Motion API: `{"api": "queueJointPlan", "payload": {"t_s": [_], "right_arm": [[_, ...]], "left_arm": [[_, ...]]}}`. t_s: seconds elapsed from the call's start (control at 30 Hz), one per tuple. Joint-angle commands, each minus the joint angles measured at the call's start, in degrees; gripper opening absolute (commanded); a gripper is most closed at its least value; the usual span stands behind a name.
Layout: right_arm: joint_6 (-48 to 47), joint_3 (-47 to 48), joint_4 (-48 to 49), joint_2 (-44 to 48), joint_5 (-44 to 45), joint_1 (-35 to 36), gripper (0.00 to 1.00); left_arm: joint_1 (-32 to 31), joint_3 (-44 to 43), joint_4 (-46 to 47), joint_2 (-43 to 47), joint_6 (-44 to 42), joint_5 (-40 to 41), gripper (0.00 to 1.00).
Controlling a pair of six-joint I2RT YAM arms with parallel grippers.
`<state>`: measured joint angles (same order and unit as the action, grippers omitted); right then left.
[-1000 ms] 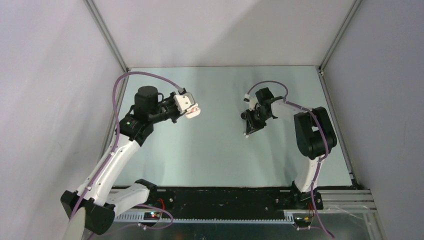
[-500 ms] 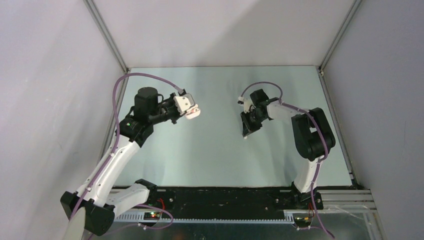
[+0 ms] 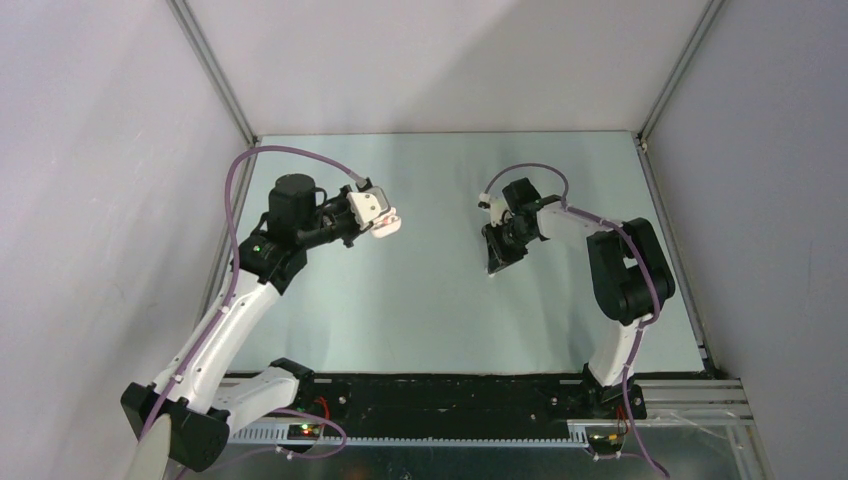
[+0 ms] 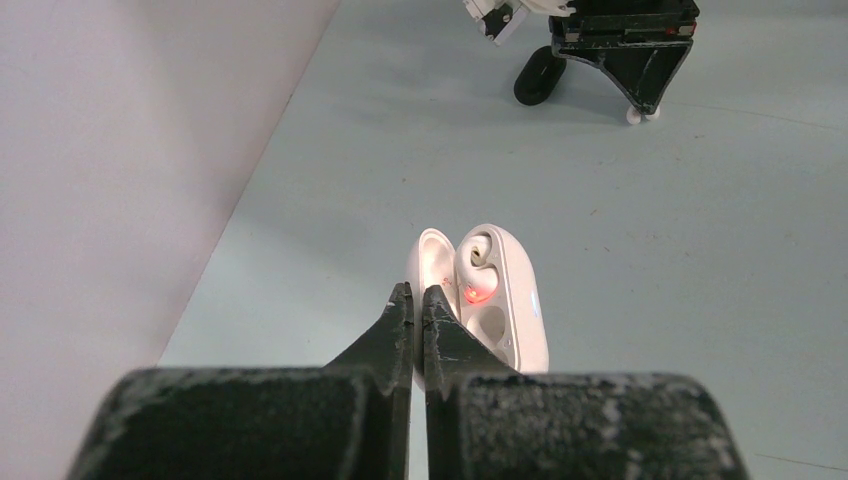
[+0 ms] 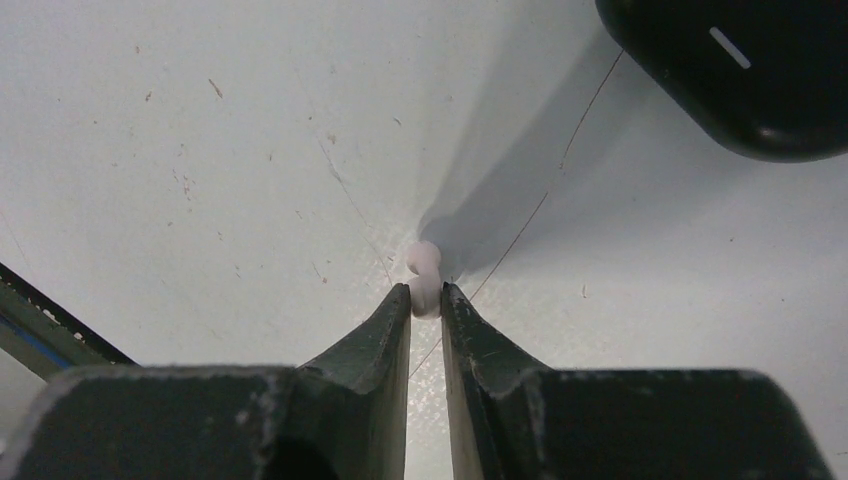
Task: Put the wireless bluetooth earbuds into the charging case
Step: Pick up the earbud from the center of the board.
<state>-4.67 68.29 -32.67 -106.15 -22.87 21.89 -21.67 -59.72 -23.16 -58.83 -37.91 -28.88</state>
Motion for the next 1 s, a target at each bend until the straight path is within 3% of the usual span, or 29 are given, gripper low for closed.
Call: {"api": "queueJointPlan", "payload": {"t_s": [0.0, 0.17, 0.3, 0.67, 0.9, 0.97], "right_arm": [[-0.2, 0.3, 0.6, 2.0, 0.0, -0.2, 0.19], [-0.3, 0.9, 0.7, 1.8, -0.9, -0.1, 0.12], [-0.3, 1.1, 0.9, 1.8, -0.8, -0.1, 0.19], [-0.4, 2.3, 2.4, 0.5, -0.7, 0.2, 0.17], [-2.0, 3.5, 2.0, 0.1, -3.0, 0.1, 0.00], [-5.9, 4.7, 0.6, 0.7, -5.5, 0.1, 0.00]], "left_arm": [[0.3, 0.2, 2.6, 0.5, 0.4, -1.1, 0.00], [0.3, 0.3, 2.6, 0.5, 0.5, -0.9, 0.00], [0.3, 0.3, 2.6, 0.3, 0.4, -1.0, 0.00], [0.5, 0.1, 2.8, -0.3, 0.6, -1.1, 0.00], [0.6, -0.4, 2.8, -0.8, 0.8, -1.3, 0.00], [0.6, -0.7, 2.8, -1.2, 1.2, -1.5, 0.00]]}}
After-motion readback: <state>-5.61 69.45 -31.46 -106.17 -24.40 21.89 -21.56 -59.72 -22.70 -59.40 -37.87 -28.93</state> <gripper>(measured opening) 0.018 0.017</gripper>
